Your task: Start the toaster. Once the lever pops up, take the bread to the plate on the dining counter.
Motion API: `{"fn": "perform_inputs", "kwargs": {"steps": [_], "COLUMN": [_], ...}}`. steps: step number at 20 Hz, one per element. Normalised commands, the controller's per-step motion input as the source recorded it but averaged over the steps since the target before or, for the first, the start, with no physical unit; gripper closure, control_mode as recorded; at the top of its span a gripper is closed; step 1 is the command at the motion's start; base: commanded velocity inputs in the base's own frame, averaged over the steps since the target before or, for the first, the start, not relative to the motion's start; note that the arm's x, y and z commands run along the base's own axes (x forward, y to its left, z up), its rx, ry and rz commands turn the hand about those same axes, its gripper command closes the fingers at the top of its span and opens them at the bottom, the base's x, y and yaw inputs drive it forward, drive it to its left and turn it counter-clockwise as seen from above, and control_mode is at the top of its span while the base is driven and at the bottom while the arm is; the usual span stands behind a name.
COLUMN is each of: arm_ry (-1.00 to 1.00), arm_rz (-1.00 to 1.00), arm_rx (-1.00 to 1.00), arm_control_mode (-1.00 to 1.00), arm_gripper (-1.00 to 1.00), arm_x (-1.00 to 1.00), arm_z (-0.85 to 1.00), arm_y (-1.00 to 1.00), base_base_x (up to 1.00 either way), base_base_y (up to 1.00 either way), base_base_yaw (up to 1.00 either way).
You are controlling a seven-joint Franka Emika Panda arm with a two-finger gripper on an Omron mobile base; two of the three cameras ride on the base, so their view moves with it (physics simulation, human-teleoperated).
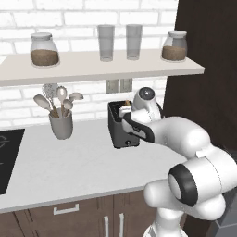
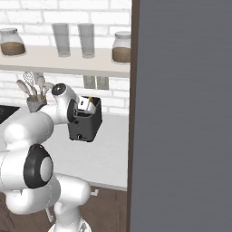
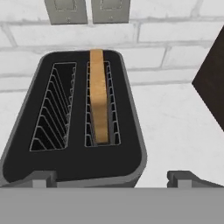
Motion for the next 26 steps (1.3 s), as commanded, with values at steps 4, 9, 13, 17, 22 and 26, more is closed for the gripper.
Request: {"fn": "perform_inputs", "kwargs": {"steps": [4,9,13,17,22,26], "arm_ry": [-0.03,-0.09,-0.06,0.00,0.00,0.00], "arm_rz": [0.00,0.00,0.00,0.00,0.00,0.00], "arm_rx": [0.00,0.00,0.00,0.00,0.00,0.00], "arm_control_mode": [-1.00,-1.00,-1.00,-1.00,-1.00,-1.00], "arm_gripper": [-1.00,-1.00,-1.00,-1.00,-1.00,-1.00], "arm_x": [0.25,0.17,0.23,0.30,0.35,0.32], "arm_z": [-0.21,-0.12,-0.06,-0.02,0.00,-0.04], "arm_y": [0.00,0.00,0.00,0.00,0.00,0.00], "base_base_x": [0.00,0.00,0.00,0.00,0.00,0.00], "base_base_y": [0.00,0.00,0.00,0.00,0.00,0.00], "base_base_yaw": [0.00,0.00,0.00,0.00,0.00,0.00]}}
